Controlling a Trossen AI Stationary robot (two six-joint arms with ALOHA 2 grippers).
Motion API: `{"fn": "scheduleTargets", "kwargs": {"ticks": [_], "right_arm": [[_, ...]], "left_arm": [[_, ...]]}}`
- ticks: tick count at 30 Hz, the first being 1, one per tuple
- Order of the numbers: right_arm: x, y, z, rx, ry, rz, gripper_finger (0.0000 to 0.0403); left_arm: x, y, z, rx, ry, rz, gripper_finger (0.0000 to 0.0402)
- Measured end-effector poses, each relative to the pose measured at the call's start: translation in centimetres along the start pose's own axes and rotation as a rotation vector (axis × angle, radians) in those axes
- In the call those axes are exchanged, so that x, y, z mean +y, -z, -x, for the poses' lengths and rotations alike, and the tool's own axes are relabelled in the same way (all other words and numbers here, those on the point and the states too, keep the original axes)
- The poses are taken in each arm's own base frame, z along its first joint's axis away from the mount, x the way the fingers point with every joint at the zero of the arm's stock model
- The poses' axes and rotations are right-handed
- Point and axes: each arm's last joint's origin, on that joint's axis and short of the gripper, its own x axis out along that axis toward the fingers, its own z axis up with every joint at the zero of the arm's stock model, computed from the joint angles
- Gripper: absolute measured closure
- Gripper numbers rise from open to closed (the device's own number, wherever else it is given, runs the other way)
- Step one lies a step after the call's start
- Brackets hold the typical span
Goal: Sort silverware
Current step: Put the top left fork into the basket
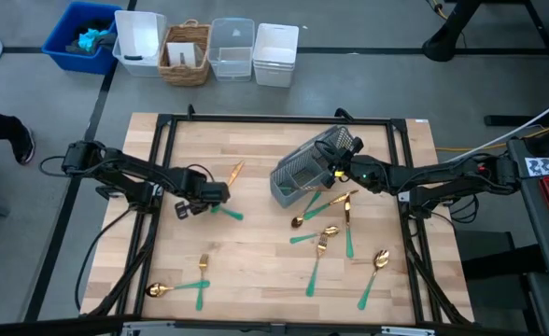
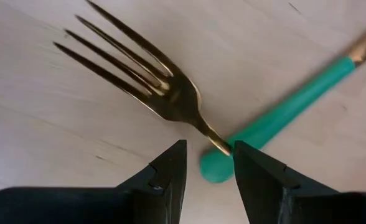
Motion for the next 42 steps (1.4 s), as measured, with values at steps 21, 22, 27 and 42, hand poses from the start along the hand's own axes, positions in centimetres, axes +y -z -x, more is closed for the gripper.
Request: {"fn": "scheduleTargets", "kwargs": {"ticks": [21, 22, 27, 42], "right_arm": [[0.0, 0.0, 0.0, 0.001, 0.0, 0.001, 0.0322], [0.0, 0.0, 0.0, 0.001, 0.0, 0.001, 0.0322], [0.0, 0.0, 0.0, 0.001, 0.0, 0.001, 0.0322], [-0.1, -0.2, 0.2, -0.012, 0.0, -0.007, 0.0322]], "left_arm": [[0.6, -0.6, -0.7, -0.074, 0.01, -0.002, 0.0342], [0.7, -0.6, -0.8, -0.075, 0.008, -0.011, 0.0354], [0.6, -0.7, -0.8, -0.095, 0.017, -0.052, 0.0393], [-0.3, -0.3, -0.5, -0.078, 0.11, -0.199, 0.0398]]}}
